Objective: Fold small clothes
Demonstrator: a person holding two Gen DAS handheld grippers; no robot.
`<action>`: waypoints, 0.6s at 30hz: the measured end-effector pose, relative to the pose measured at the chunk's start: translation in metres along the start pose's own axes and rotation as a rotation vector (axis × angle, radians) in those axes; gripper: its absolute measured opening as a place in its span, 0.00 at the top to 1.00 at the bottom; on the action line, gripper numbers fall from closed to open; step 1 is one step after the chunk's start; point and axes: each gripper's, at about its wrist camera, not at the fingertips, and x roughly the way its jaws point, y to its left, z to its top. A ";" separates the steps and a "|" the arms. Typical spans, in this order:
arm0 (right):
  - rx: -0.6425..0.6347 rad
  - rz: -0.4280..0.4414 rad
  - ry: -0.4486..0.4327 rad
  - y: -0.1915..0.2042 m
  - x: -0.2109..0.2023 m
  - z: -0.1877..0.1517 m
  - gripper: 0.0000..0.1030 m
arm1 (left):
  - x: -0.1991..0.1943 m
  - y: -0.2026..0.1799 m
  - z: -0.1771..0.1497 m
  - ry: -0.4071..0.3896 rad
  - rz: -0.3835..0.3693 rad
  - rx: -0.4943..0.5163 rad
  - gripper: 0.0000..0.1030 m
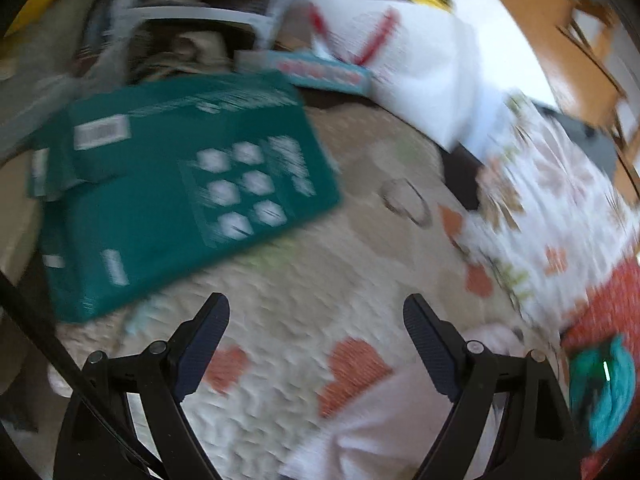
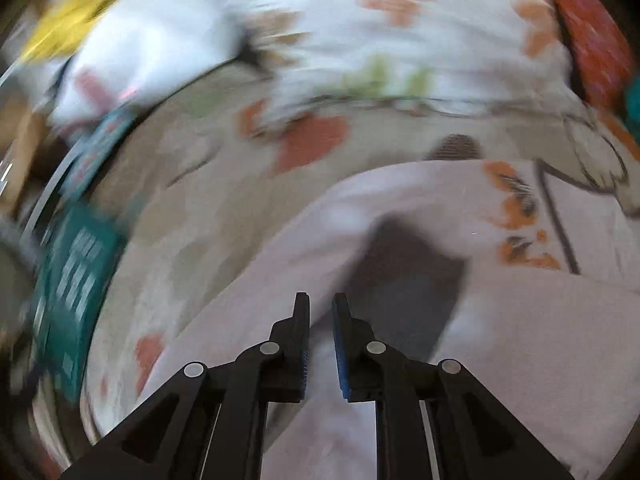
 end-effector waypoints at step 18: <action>-0.862 0.193 0.142 0.188 0.001 -0.218 0.45 | -0.032 0.121 0.024 -0.084 0.177 -0.273 0.15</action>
